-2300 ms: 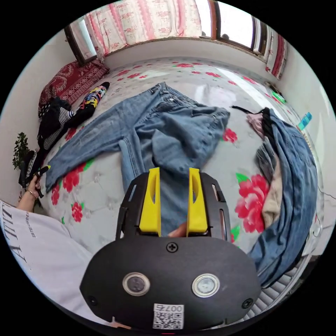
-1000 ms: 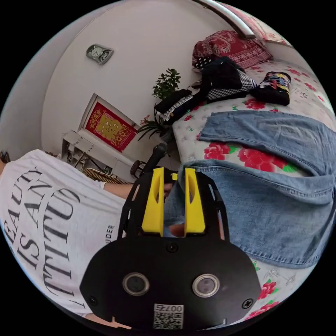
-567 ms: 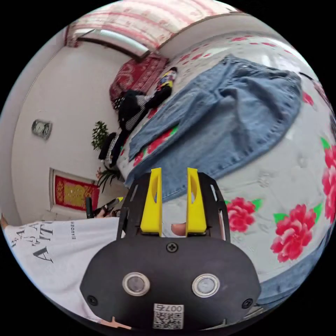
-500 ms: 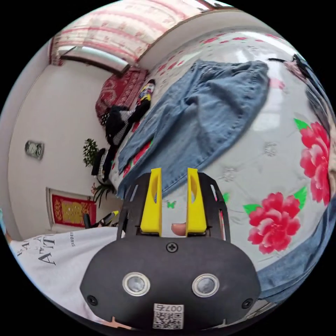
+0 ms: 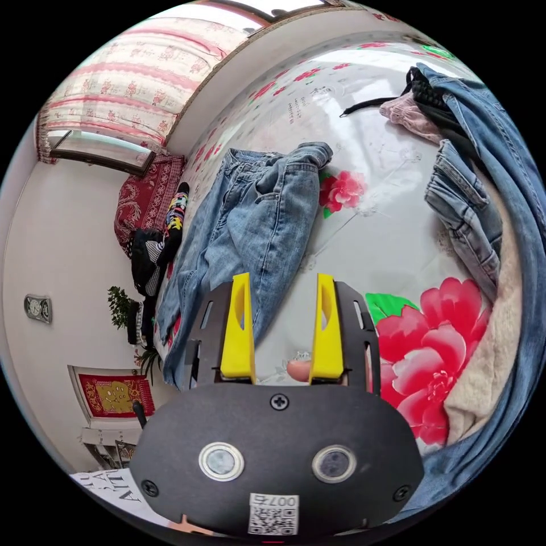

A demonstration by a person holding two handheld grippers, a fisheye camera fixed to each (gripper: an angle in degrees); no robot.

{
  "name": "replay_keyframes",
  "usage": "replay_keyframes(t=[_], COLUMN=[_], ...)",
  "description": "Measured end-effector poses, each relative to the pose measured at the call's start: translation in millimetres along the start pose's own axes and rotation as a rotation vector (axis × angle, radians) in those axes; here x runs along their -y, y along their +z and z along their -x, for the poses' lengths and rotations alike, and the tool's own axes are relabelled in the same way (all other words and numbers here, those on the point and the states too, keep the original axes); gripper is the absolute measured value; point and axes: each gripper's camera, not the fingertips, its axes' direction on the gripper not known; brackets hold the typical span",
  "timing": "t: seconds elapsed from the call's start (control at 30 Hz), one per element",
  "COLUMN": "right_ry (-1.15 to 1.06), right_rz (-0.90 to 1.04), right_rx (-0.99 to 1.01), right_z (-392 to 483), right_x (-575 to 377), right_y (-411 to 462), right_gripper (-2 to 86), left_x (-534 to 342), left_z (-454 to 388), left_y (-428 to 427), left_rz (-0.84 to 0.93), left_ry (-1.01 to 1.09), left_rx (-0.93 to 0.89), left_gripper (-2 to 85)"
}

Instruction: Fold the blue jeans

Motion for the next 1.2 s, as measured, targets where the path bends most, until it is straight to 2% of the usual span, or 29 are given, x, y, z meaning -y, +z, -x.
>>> replay_keyframes(t=[0.13,0.2,0.33,0.43,0.53,0.6,0.7,0.8,0.93,1.1,1.2], right_ry=[-0.033,-0.041,-0.141,-0.304,-0.289,-0.243,-0.208,-0.312,-0.493,-0.671,-0.702], right_rz=[0.101,0.204,0.139,0.046,0.097,0.129,0.009,-0.075,0.010,0.141,0.261], right_rx=[0.031,0.038,0.006,-0.120,-0.168,-0.226,-0.230,-0.229,-0.195,-0.223,-0.263], right_z=[9,13,28,38,21,4,8,50,119,218,254], right_x=[14,16,7,-33,-67,-95,-118,-127,-115,-94,-83], right_y=[34,55,30,-20,-24,-23,-42,-44,-6,88,154], right_gripper=[8.3,4.5,1.1,0.4,0.6,1.1,1.8,2.3,2.8,3.2,3.4], left_x=[4,3,3,-23,-61,-83,-109,-123,-116,-78,-61], left_z=[-14,-20,-45,-59,-64,-60,-34,6,51,79,90], left_y=[-5,-6,-17,-35,-32,-29,-32,-47,-54,-24,4], left_rz=[0.008,0.014,0.110,0.084,0.109,0.111,0.093,-0.016,-0.136,-0.108,-0.020], left_ry=[-0.007,0.010,0.089,0.121,0.104,0.087,0.000,-0.136,-0.183,-0.088,-0.041], left_rx=[-0.006,0.008,0.020,-0.084,-0.134,-0.155,-0.232,-0.251,-0.188,-0.128,-0.046], left_gripper=[5.9,3.9,-0.5,-0.9,-0.9,-0.8,-0.4,1.7,7.3,10.4,9.2])
